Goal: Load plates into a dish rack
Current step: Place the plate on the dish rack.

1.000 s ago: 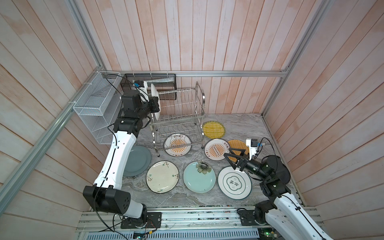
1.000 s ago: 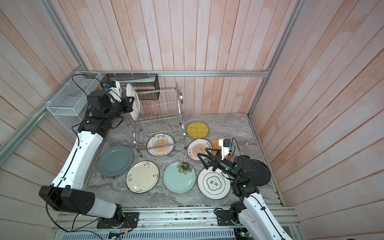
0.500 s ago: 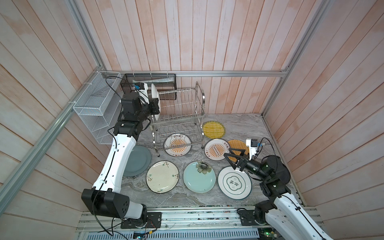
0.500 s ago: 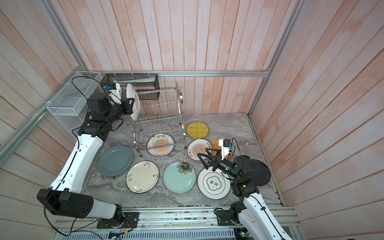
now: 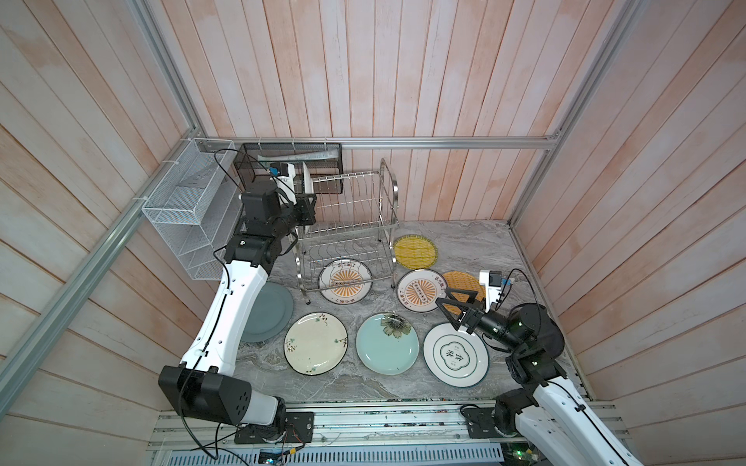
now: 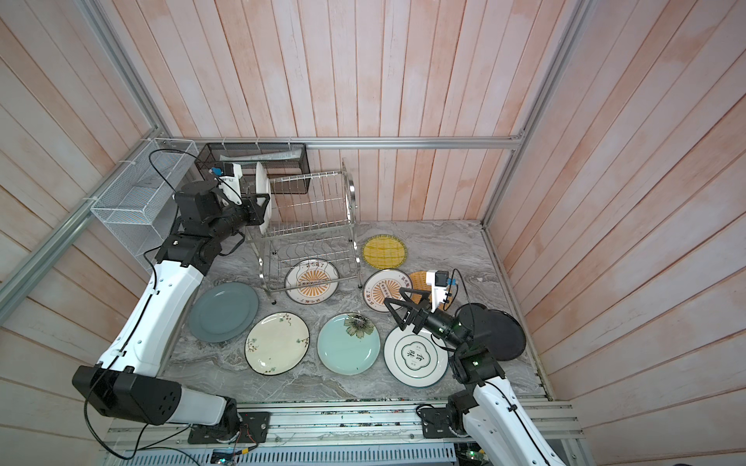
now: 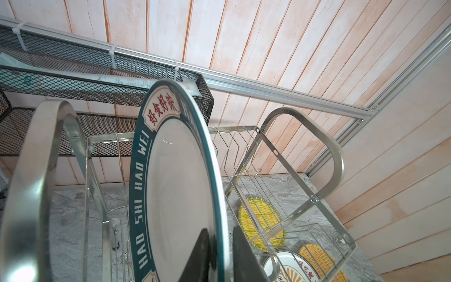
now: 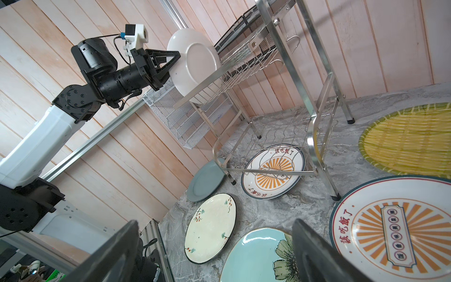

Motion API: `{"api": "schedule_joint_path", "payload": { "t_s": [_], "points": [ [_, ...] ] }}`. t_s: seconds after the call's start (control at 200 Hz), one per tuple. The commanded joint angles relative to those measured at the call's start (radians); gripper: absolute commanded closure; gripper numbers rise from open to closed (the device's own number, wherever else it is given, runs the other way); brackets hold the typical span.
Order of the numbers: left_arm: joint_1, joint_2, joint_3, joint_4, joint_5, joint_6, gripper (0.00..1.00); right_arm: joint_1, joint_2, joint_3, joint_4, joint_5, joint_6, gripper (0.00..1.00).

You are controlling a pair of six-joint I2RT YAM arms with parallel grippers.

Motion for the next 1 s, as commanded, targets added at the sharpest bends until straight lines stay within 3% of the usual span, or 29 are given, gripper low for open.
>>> {"api": "schedule_joint_path", "payload": {
  "t_s": [0.0,0.575,0.995],
  "points": [
    [-0.004,-0.015,0.026,-0.015,0.010,0.004,0.76,0.005,-0.013,-0.007,-0.007,0.014,-0.009,0.02],
    [-0.004,-0.061,0.181,-0.081,0.053,-0.025,0.66,0.005,-0.022,0.029,-0.081,0.047,-0.046,0.02],
    [-0.004,-0.176,0.157,-0.069,0.148,-0.071,0.62,0.006,-0.013,0.059,-0.121,0.079,-0.059,0.02]
  ]
}}
